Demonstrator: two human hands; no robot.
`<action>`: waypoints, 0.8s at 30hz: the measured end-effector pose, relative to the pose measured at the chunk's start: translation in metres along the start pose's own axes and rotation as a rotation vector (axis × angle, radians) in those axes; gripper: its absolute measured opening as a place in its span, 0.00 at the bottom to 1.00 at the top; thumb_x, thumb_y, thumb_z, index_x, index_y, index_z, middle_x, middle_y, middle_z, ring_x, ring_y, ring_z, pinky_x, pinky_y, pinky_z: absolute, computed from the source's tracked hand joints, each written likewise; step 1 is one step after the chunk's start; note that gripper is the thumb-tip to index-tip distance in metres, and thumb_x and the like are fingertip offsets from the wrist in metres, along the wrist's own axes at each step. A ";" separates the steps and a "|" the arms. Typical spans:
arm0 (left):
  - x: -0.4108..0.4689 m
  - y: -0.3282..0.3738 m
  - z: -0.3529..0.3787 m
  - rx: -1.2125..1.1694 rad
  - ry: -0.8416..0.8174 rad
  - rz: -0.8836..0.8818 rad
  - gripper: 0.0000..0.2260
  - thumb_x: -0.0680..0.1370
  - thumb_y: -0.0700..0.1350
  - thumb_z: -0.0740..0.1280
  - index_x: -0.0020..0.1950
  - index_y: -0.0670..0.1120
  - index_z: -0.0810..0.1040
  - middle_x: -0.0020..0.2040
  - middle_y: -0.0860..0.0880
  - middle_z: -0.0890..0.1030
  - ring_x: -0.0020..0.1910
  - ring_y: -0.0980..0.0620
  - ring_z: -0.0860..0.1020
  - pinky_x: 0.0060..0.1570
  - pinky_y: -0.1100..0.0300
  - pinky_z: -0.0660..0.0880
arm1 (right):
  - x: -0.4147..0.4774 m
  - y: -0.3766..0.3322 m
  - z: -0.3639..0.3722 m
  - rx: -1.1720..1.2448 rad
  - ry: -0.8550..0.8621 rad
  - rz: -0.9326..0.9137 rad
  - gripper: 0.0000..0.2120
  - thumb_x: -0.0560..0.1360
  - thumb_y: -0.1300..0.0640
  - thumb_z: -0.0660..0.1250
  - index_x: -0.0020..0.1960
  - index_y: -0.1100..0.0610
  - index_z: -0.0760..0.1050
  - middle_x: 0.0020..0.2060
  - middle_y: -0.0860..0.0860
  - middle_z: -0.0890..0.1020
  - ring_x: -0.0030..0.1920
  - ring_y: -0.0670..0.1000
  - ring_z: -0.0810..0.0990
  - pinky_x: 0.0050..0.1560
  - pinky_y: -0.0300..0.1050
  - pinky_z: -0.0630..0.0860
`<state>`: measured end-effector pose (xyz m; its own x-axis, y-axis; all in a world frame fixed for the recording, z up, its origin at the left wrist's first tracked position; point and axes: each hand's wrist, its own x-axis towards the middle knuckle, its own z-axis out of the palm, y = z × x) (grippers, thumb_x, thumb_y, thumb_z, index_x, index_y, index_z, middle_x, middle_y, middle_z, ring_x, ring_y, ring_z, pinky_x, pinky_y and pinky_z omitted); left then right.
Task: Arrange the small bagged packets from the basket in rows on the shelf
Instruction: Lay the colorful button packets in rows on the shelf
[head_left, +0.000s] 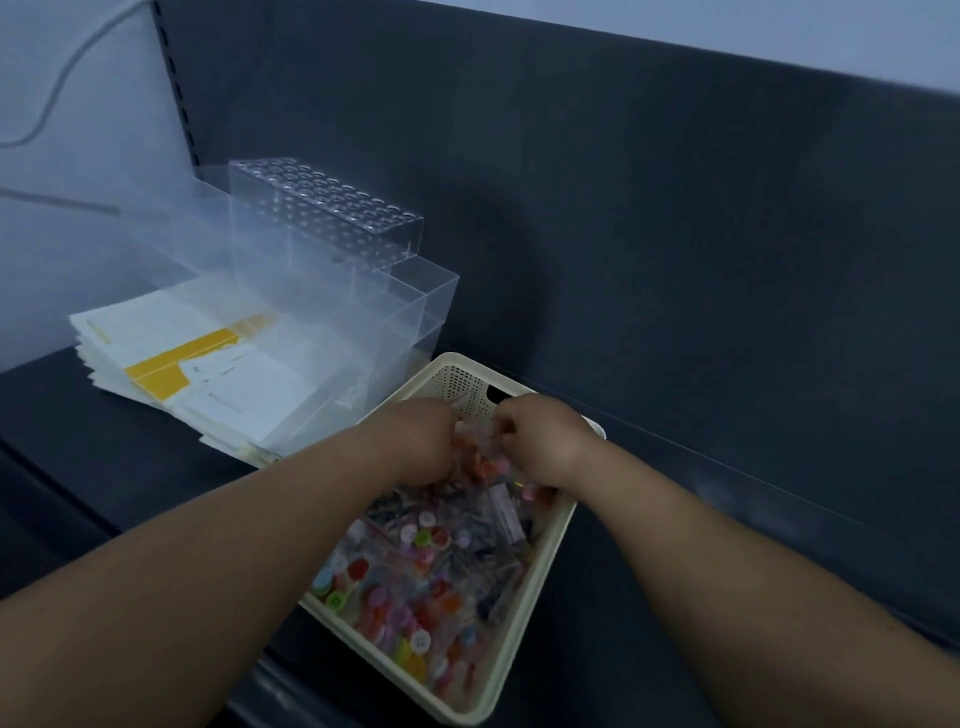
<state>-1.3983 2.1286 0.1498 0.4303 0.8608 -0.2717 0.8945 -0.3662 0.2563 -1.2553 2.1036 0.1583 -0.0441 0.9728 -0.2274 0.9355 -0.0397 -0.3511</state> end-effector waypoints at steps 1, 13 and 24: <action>0.001 -0.001 -0.001 -0.023 -0.005 -0.006 0.11 0.76 0.46 0.65 0.56 0.44 0.78 0.53 0.45 0.79 0.51 0.47 0.77 0.49 0.58 0.74 | -0.001 0.002 0.000 0.069 0.032 -0.001 0.09 0.73 0.62 0.61 0.37 0.52 0.74 0.39 0.50 0.79 0.36 0.54 0.80 0.37 0.48 0.77; -0.010 -0.004 -0.023 -0.803 0.042 0.001 0.07 0.77 0.40 0.66 0.53 0.43 0.80 0.48 0.43 0.83 0.48 0.46 0.82 0.50 0.55 0.79 | -0.019 0.007 -0.017 1.126 0.004 0.176 0.09 0.79 0.63 0.59 0.41 0.54 0.70 0.38 0.52 0.80 0.36 0.50 0.83 0.38 0.43 0.80; -0.020 0.024 -0.033 -0.985 -0.022 0.006 0.05 0.74 0.36 0.68 0.49 0.40 0.79 0.40 0.42 0.82 0.40 0.45 0.81 0.52 0.42 0.79 | -0.049 0.032 -0.032 1.223 0.083 0.114 0.15 0.72 0.69 0.68 0.56 0.57 0.75 0.45 0.50 0.82 0.40 0.45 0.82 0.38 0.36 0.78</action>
<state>-1.3890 2.1141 0.1923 0.4453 0.8496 -0.2827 0.3956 0.0966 0.9133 -1.2121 2.0616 0.1873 0.0805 0.9595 -0.2700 -0.0130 -0.2699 -0.9628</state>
